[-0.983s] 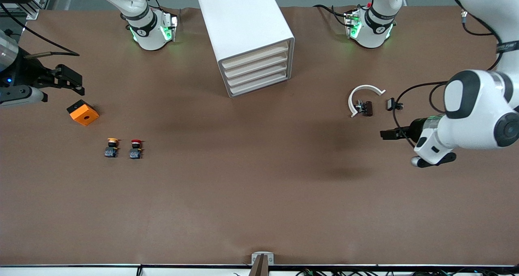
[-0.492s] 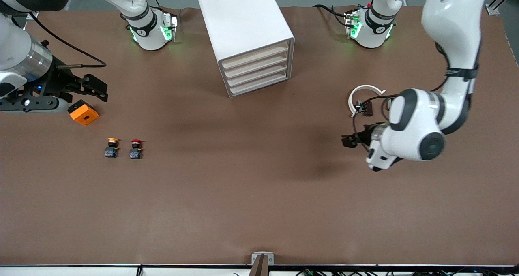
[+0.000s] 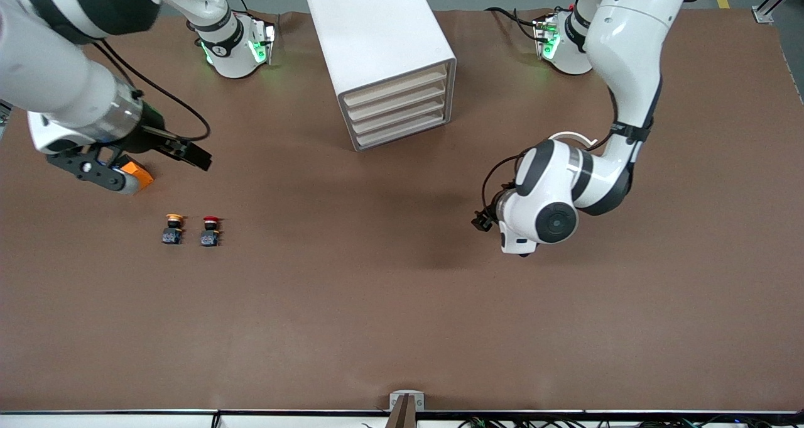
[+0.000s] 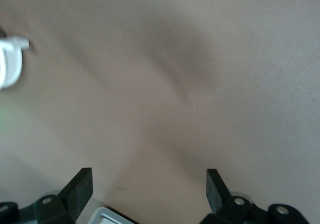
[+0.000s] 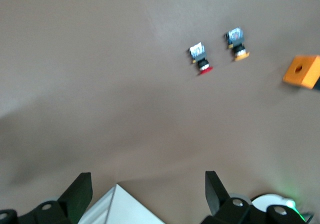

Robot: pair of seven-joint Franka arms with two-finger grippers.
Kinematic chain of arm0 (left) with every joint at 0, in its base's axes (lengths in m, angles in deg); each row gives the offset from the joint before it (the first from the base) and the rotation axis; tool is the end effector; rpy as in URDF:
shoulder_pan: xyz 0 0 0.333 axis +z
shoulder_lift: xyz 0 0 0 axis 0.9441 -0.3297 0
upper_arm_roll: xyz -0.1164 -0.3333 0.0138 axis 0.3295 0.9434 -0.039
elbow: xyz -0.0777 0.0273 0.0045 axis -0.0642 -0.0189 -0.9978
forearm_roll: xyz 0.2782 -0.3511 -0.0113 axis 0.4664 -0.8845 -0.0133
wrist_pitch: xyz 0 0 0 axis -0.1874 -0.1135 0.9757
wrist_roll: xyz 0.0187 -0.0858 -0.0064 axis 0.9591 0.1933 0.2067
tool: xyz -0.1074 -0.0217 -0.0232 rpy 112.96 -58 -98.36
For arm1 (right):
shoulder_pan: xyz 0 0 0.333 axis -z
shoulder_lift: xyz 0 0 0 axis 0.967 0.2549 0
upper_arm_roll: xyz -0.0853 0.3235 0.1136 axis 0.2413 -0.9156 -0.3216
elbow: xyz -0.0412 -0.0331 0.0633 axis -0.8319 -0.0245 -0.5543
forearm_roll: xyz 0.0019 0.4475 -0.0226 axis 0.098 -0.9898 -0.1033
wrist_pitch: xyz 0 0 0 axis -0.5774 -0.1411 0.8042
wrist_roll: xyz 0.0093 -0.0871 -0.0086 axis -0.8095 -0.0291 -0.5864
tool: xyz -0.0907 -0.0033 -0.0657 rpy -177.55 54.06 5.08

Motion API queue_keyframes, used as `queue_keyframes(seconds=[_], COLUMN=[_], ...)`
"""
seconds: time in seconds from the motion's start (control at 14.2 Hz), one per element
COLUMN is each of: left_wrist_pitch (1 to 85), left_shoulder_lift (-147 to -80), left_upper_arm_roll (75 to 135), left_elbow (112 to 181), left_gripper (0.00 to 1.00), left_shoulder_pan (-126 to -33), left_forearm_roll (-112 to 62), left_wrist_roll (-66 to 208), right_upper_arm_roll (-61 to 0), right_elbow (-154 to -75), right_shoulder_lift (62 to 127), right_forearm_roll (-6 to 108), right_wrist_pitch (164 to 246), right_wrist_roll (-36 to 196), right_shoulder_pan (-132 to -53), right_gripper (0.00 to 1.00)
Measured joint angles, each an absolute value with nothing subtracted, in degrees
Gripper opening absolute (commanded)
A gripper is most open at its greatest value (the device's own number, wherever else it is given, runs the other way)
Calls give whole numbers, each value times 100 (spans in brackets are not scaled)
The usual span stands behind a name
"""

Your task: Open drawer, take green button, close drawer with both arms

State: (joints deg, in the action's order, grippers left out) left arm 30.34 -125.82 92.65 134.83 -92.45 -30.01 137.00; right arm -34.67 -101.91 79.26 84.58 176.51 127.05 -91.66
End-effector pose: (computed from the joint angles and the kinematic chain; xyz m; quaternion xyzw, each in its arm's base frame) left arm 0.6444 -0.3469 0.2390 -0.8761 -0.4240 0.2239 0.0502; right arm 0.6246 0.1781 0.5982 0.9702 -0.2326 -0.0682 0.0068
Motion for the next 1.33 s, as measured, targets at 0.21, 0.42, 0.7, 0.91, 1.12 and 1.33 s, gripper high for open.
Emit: queue_keyframes(seconds=[0.21,0.42,0.7,0.91,1.12,1.33], left_wrist_pitch=[3032,2947,2796,2640,2373,2185], left_shoulder_lift=[-12763,-12826,-13028,-13217,-13303,-13416], left_upper_arm_roll=[9264,9272,9284,9318,9328,9330], left_elbow=[13427,13424,13432,13431,13428,13427], left_gripper=[100,100,100,100,100,94], left_shoulder_pan=[-9456,-9699,-10093,-10212,-10301,-10416], left_forearm_roll=[-3090,-3319,-4486,-5194,-5716,-6116], left_wrist_roll=[15254,16347,16879,17404,18020,18344], right_upper_arm_roll=[-3468,-3468,-3469,-3471,-3417,-3399], right_elbow=[-10189,-10188,-10181,-10178,-10177,-10134], right_shoulder_lift=[8074,8170,8313,8409,8440,8439], right_forearm_roll=[8457,8457,8472,8678,8682,8620], right_wrist_pitch=[17672,17938,18110,18116,18109,18117], right_wrist_roll=[13015,13038,13042,12493,11349,11100], right_shoulder_pan=[-9345,-9529,-9809,-9941,-9917,-9887], right_gripper=[100,100,100,100,100,100])
